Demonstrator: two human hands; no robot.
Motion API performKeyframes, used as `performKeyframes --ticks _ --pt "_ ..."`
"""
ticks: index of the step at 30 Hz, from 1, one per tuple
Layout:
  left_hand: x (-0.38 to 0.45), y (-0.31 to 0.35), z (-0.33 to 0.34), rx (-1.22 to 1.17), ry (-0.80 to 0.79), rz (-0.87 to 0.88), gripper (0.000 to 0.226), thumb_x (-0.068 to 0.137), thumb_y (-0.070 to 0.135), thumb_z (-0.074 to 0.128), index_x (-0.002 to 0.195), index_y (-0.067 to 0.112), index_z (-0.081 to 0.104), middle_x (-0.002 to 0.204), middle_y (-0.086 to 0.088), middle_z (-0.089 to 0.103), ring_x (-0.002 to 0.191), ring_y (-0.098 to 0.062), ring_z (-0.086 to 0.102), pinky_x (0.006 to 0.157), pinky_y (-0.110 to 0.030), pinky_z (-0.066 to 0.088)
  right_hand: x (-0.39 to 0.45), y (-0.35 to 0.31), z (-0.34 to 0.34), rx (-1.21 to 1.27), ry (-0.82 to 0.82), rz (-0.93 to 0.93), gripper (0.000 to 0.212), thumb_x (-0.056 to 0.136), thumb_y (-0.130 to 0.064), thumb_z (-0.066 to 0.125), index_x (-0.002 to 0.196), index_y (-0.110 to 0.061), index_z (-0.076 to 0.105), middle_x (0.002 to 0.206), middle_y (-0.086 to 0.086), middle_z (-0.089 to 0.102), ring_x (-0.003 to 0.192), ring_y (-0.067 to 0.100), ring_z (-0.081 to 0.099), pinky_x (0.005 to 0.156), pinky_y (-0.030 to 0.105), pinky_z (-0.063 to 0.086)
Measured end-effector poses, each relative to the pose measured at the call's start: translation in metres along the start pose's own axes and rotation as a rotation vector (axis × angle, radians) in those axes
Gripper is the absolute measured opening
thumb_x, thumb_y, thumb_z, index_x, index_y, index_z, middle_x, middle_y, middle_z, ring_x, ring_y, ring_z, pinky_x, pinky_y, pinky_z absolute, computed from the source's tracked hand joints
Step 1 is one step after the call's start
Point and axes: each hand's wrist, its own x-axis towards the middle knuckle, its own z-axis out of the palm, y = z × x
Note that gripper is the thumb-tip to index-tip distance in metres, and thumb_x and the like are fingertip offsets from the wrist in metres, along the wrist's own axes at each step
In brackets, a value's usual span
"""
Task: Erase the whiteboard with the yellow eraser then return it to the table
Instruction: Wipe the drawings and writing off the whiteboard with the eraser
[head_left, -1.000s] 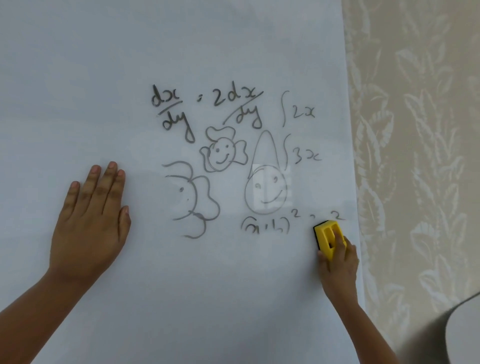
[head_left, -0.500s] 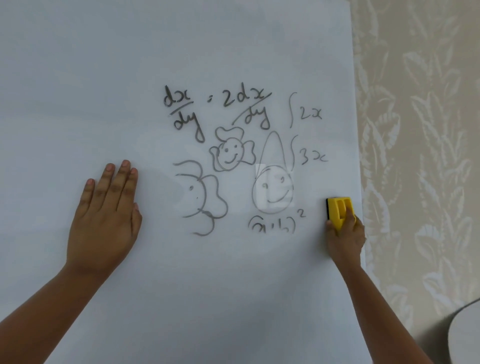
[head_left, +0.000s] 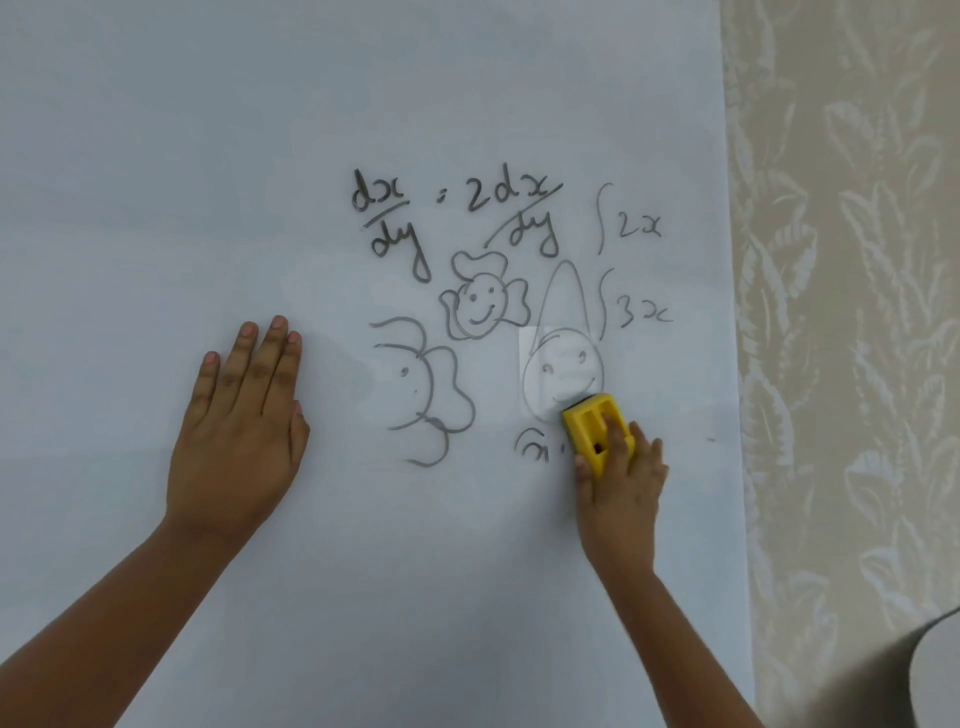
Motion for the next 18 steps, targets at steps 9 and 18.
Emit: performKeyframes --ticks 9,18 --pt "0.000 -0.002 0.000 -0.002 0.000 0.014 0.053 0.095 0.018 0.023 0.144 -0.003 0.027 0.151 -0.018 0.027 0.140 -0.031 0.022 0.115 -0.047 0.015 0.008 -0.018 0.000 -0.021 0.017 0.038 0.053 0.095 -0.029 0.046 0.142 -0.015 0.028 0.150 0.018 0.026 0.139 0.043 0.011 0.113 0.055 0.013" --pt "-0.001 -0.001 -0.002 -0.013 0.002 0.009 0.052 0.096 0.019 0.022 0.143 -0.004 0.027 0.151 -0.019 0.027 0.140 -0.032 0.022 0.115 -0.047 0.016 -0.017 -0.049 0.008 -0.036 0.006 -0.152 0.051 0.094 -0.031 0.048 0.141 -0.019 0.032 0.148 0.017 0.031 0.139 0.042 0.016 0.114 0.054 0.013"
